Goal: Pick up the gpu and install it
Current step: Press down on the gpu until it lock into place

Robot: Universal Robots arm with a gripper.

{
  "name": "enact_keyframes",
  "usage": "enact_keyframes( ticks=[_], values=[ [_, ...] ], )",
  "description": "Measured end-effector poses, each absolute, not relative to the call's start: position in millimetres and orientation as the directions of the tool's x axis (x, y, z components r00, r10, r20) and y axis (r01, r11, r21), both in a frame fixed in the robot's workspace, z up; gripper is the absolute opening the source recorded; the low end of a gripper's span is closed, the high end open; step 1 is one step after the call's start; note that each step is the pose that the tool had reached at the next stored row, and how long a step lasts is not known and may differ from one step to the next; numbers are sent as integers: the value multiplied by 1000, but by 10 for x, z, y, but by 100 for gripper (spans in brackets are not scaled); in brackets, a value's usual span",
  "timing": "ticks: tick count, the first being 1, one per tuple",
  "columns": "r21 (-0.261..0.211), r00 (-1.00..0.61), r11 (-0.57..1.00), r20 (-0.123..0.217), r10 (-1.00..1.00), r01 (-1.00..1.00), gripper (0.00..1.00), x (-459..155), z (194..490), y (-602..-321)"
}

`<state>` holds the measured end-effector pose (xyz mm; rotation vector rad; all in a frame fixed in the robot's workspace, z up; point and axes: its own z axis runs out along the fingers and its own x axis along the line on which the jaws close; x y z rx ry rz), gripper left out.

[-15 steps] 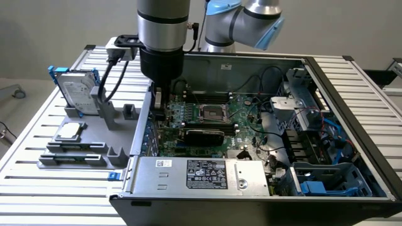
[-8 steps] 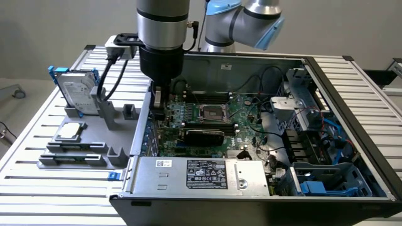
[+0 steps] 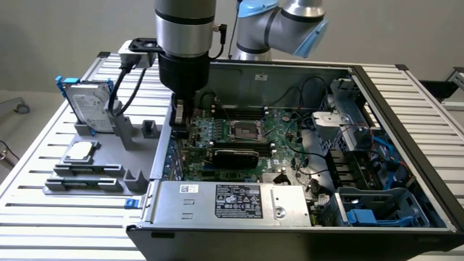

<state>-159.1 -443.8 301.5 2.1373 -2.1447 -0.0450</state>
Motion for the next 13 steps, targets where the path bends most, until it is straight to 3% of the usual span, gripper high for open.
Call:
enact_keyframes(
  ticks=[13],
  values=[
    [101, -2, 8, 62, -998, -995, 11, -1585, 3000, -4434]
  ],
)
